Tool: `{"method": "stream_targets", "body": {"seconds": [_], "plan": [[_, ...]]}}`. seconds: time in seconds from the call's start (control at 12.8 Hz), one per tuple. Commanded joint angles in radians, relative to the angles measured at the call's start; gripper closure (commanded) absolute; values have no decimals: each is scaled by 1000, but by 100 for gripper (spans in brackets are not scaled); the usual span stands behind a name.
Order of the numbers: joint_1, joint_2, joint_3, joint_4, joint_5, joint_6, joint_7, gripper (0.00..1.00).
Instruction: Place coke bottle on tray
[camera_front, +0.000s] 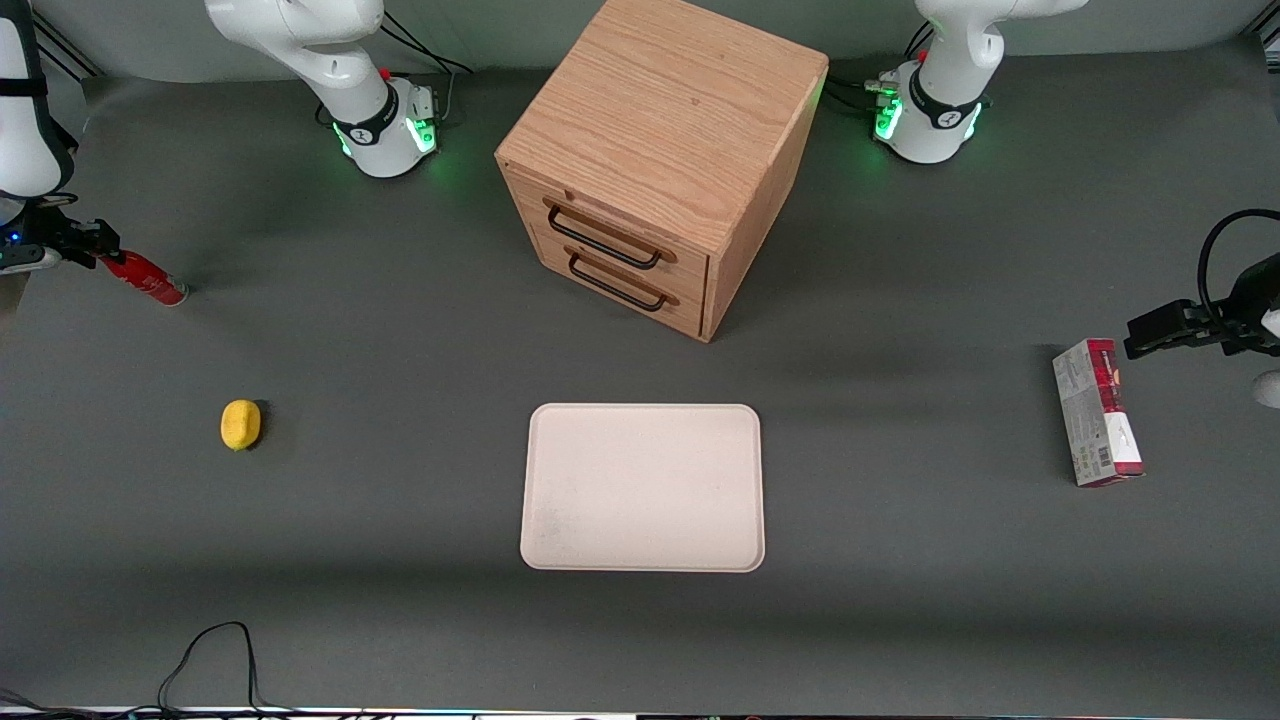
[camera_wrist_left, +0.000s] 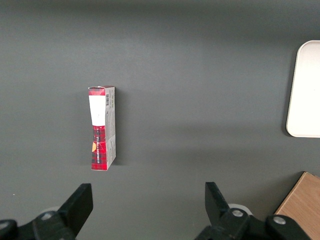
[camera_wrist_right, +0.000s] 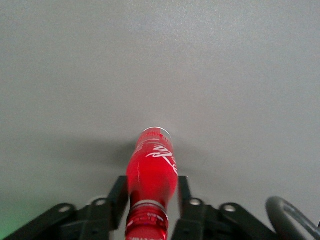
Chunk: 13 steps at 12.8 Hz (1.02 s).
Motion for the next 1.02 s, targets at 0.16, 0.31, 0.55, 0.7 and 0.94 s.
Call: {"method": "stream_targets", "body": {"seconds": [0.16,0.31,0.55,0.7,0.94], "plan": [[6,-11,-2,0,34,6,-37,87],[6,-12,-1,4,34,-10,-31,89],[52,-27,12,145,34,-181,6,90],[115,-26,12,342,34,-398,55,90],[173,-15,13,675,32,-698,64,90]]}}
